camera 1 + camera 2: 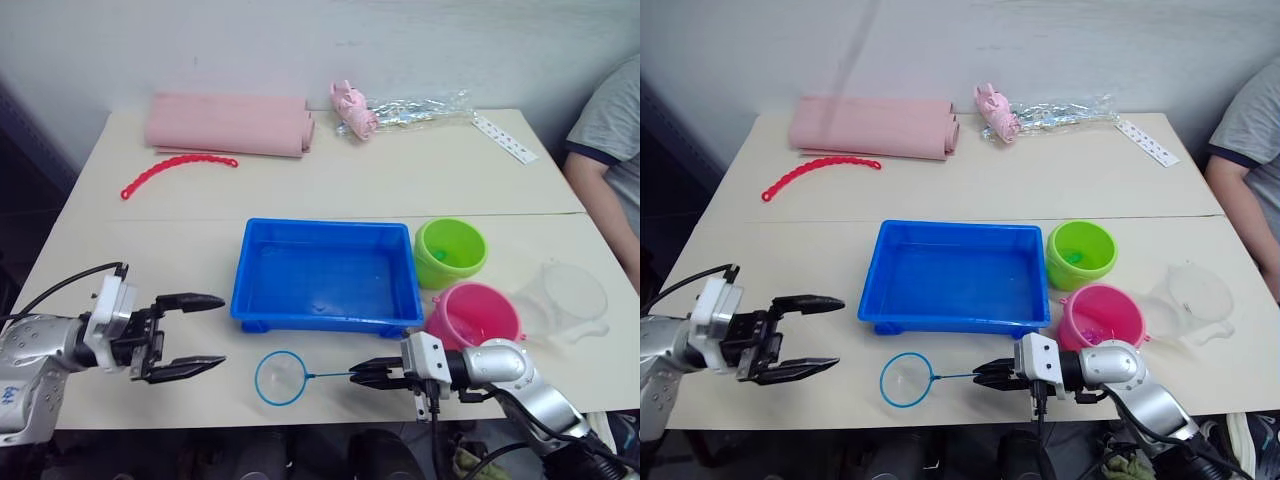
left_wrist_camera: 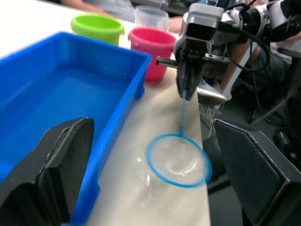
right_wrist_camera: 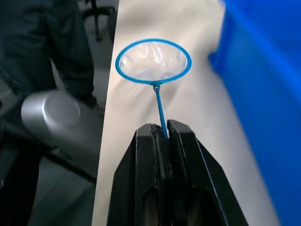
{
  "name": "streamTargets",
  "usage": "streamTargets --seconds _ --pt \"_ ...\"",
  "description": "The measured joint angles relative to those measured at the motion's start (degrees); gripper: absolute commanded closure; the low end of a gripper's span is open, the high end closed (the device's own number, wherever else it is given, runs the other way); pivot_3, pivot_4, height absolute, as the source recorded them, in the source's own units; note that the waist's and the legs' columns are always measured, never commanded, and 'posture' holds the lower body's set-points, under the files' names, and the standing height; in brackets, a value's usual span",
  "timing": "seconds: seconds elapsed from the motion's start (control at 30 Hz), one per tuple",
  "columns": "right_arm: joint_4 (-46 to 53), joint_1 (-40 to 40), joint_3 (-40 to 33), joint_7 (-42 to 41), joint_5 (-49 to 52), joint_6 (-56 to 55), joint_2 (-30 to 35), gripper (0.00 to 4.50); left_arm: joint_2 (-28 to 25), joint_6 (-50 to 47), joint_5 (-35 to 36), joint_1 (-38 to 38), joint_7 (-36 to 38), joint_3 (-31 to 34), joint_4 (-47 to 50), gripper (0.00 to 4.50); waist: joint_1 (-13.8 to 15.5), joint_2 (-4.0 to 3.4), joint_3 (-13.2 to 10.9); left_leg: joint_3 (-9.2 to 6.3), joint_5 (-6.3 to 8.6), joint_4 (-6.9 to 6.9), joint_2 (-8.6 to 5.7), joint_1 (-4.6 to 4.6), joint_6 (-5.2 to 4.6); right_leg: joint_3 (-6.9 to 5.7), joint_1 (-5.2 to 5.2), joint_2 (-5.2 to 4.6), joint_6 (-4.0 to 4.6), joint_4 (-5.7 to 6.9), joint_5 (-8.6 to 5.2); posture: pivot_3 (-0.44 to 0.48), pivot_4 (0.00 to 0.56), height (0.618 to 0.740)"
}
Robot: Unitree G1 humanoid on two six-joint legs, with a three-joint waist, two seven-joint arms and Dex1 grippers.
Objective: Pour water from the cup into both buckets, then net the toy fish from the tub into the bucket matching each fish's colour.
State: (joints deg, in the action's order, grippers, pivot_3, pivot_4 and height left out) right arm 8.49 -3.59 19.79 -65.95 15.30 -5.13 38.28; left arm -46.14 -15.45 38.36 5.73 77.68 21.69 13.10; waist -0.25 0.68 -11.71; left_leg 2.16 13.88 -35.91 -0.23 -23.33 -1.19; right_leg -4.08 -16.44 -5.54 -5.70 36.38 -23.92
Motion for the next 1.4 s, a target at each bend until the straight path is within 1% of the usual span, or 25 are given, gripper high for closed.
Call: streamTargets --seconds 0.1,0.13,0.23,0.33,0.4,0.43,0.47,0.57,0.67,0.87,1.03,1.1,1.13,1.2,1.27,1.3,1.33,1.4 --pt "-3.71 -0.42 1.02 -0.47 -1.76 -3.12 -2.37 4.5 0.05 -0.81 0.72 0.9 -0.77 0.45 0.42 0.06 0.0 0.01 0.01 -0.02 0.02 0.05 0.02 0.03 0.05 0.0 -0.02 0.01 0.02 0.06 -0.01 0.0 0.15 0.74" --pt "-6.18 -1.18 1.9 -0.43 -3.21 -5.42 -3.91 4.5 0.03 -0.78 0.73 2.17 -0.6 0.62 1.42 0.06 -0.03 0.01 0.01 -0.02 0.03 0.05 0.02 0.03 0.06 0.0 -0.02 0.01 0.02 0.07 -0.01 0.0 0.15 0.74" --pt "-10.39 -2.34 2.83 -0.32 -5.32 -8.69 -5.85 4.5 -0.05 -0.39 0.69 3.57 0.25 0.33 2.85 0.06 -0.05 -0.02 -0.01 0.0 0.04 0.07 0.01 0.03 0.08 0.01 -0.06 0.01 0.02 0.07 -0.01 0.0 0.15 0.74" --pt "-13.87 -4.25 2.51 0.41 -6.4 -10.54 -7.28 4.5 -0.13 0.22 0.34 3.26 0.36 0.3 2.58 0.06 -0.03 -0.02 -0.01 0.0 0.03 0.07 0.01 0.03 0.08 -0.01 -0.06 0.02 0.02 0.08 -0.01 0.0 0.15 0.74" --pt "-15.35 -5.21 2.34 1.54 -6.43 -11.14 -8.58 3.67 -0.13 0.62 0.04 1.92 -0.01 0.15 2.03 0.0 0.0 -0.02 -0.01 -0.01 0.03 0.07 0.01 0.03 0.08 0.0 -0.06 0.02 0.02 0.1 -0.01 0.0 0.15 0.74" --pt "-15.23 -5.17 2.32 1.46 -6.4 -11.11 -8.55 3.36 -0.13 0.72 0.0 1.63 -0.13 0.13 1.93 0.0 0.01 -0.02 -0.01 0.0 0.03 0.08 0.0 0.03 0.08 0.0 -0.06 0.01 0.02 0.09 -0.01 0.0 0.15 0.74" --pt "-14.79 -4.96 2.26 1.28 -6.24 -10.87 -8.35 2.95 -0.12 0.87 -0.06 1.38 -0.22 0.0 1.85 0.0 0.0 -0.02 -0.01 0.0 0.04 0.08 0.0 0.03 0.08 0.0 -0.06 0.01 0.02 0.09 -0.01 0.0 0.15 0.74" --pt "-10.59 -3.18 1.95 0.44 -4.89 -9.41 -6.6 1.41 -0.01 1.33 -0.38 1.08 -0.34 -0.45 1.54 0.0 0.01 -0.02 -0.01 0.0 0.05 0.11 0.01 0.03 0.09 -0.01 -0.08 0.02 0.02 0.09 -0.01 0.0 0.15 0.74" --pt "-4.97 -0.16 0.17 0.1 -2.68 -6.8 -4.29 0.02 0.11 1.87 -0.57 0.05 -0.48 -0.95 -0.56 0.0 0.06 -0.02 -0.01 0.0 0.05 0.12 0.01 0.03 0.1 -0.01 -0.07 0.02 0.02 0.08 -0.01 0.0 0.15 0.74" --pt "2.5 5.23 -2.03 -0.55 0.48 -1.03 -0.03 0.02 0.74 3.1 -0.97 -0.74 -0.51 -2.48 -2.74 0.0 0.11 -0.02 -0.01 0.0 0.06 0.15 0.01 0.03 0.1 -0.01 -0.08 0.01 0.02 0.06 -0.01 0.0 0.15 0.74" --pt "4.36 6.84 -2.95 -0.34 0.83 -0.59 1.19 0.02 1.04 3.54 -1.23 -0.92 -0.52 -2.95 -2.76 0.0 0.06 -0.02 -0.01 0.01 0.06 0.15 0.01 0.03 0.1 0.0 -0.08 0.01 0.02 0.04 -0.01 0.0 0.15 0.74" --pt "7.11 9.34 -5.61 0.13 2.84 0.12 2.07 0.02 1.03 3.56 -1.22 -1.02 -0.61 -3.01 -2.78 0.0 0.14 -0.04 -0.02 0.01 0.07 0.18 0.01 0.03 0.1 0.0 -0.06 0.0 0.02 0.02 -0.01 0.0 0.15 0.74" --pt "12.72 13.93 -10.48 0.11 6.84 1.62 5.82 0.02 1.04 4.09 -1.49 -1.03 -0.85 -2.68 -2.96 0.0 0.21 -0.07 -0.03 0.02 0.08 0.19 0.0 0.01 0.07 0.0 -0.06 -0.01 0.02 -0.04 -0.01 0.0 0.15 0.74" --pt "17.52 18.28 -16.08 -0.54 9.78 3.2 9.6 0.02 0.85 4.81 -2.55 -0.53 -2.38 -1.2 -3.83 0.0 0.3 -0.05 -0.03 0.0 0.09 0.22 0.01 0.01 0.06 -0.02 -0.03 0.0 0.02 -0.13 -0.01 0.0 0.15 0.74" --pt "23.59 23.63 -28.18 -0.67 16.13 7.79 13.33 0.02 -1.86 4.57 -5.78 1.39 -5.61 0.93 -4.96 0.0 0.19 -0.04 -0.02 0.02 0.1 0.3 0.01 0.01 0.04 -0.02 0.0 0.0 0.02 -0.24 -0.01 0.0 0.15 0.74" --pt "25.37 24.88 -34.57 -0.91 18.64 9.56 15.37 0.02 -2.84 5.2 -7.67 1.65 -7.0 2.5 -6.03 0.0 0.13 -0.02 -0.01 0.03 0.1 0.33 0.01 0.04 0.04 -0.01 0.03 0.01 0.02 -0.26 -0.01 0.0 0.15 0.74" --pt "25.04 24.02 -40.37 -1.11 19.76 10.36 16.5 0.02 -3.02 7.34 -9.77 1.02 -8.4 3.14 -8.45 0.0 0.14 -0.01 0.0 0.04 0.1 0.33 0.01 0.08 0.03 -0.02 0.06 0.01 0.03 -0.27 0.0 0.0 0.15 0.74" --pt "21.52 21.05 -46.74 -2.23 19.47 9.8 18.23 0.02 -3.01 10.44 -12.76 -0.21 -9.58 2.61 -14.51 0.0 0.22 -0.01 0.0 0.08 0.09 0.33 0.01 0.06 0.0 -0.02 0.04 0.0 0.04 -0.31 0.0 0.0 0.15 0.74"
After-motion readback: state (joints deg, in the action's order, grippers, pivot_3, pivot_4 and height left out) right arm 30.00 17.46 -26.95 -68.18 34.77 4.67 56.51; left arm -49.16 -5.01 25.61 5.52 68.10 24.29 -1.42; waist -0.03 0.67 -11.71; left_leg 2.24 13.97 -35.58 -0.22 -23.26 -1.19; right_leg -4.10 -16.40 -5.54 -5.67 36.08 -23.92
